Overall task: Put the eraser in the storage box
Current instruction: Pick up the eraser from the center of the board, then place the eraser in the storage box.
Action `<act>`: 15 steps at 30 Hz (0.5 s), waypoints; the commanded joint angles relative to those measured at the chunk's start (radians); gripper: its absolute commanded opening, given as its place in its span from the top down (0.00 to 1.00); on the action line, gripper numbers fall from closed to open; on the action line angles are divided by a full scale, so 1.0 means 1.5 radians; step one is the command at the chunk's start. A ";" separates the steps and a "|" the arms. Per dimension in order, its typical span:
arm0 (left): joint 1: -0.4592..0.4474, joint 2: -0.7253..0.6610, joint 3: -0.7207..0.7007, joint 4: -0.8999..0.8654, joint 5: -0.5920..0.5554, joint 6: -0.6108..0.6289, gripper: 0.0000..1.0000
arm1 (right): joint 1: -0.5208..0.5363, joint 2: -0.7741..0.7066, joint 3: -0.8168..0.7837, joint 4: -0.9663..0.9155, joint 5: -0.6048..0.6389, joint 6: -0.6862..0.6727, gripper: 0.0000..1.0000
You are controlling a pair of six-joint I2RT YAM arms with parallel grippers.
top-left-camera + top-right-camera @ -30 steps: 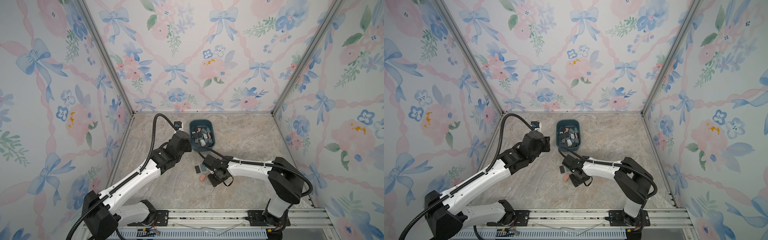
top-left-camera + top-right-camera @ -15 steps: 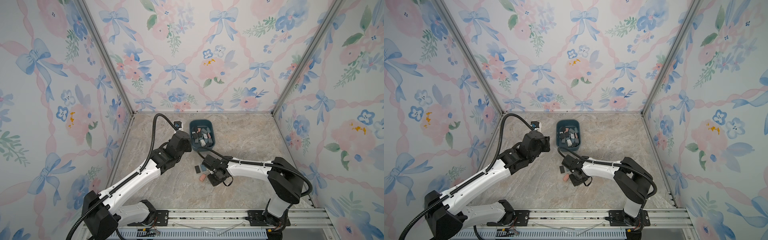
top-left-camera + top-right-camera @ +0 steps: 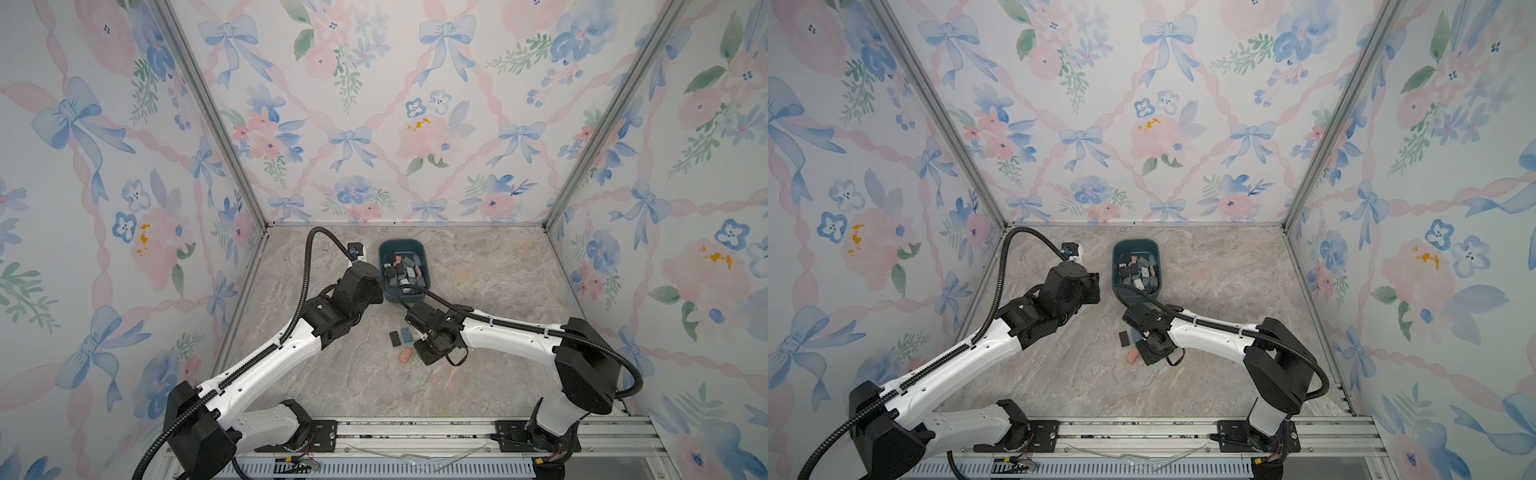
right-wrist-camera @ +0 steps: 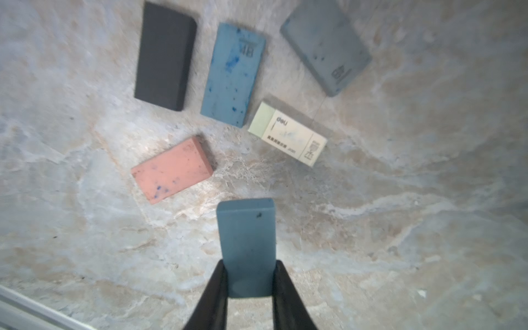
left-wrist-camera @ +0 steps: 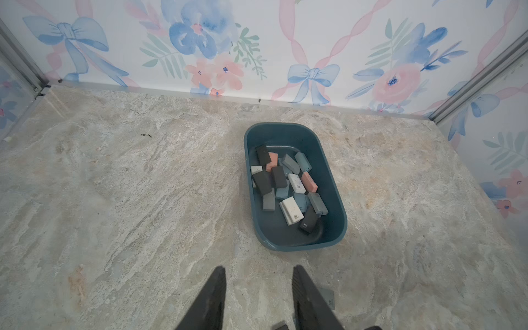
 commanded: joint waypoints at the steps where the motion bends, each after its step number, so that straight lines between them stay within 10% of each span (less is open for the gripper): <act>1: 0.000 0.004 -0.016 0.009 -0.011 -0.003 0.59 | -0.033 -0.032 0.048 -0.022 0.013 -0.031 0.73; 15: 0.019 -0.025 -0.059 0.009 -0.013 -0.011 0.59 | -0.149 0.152 0.350 -0.010 -0.034 -0.120 0.71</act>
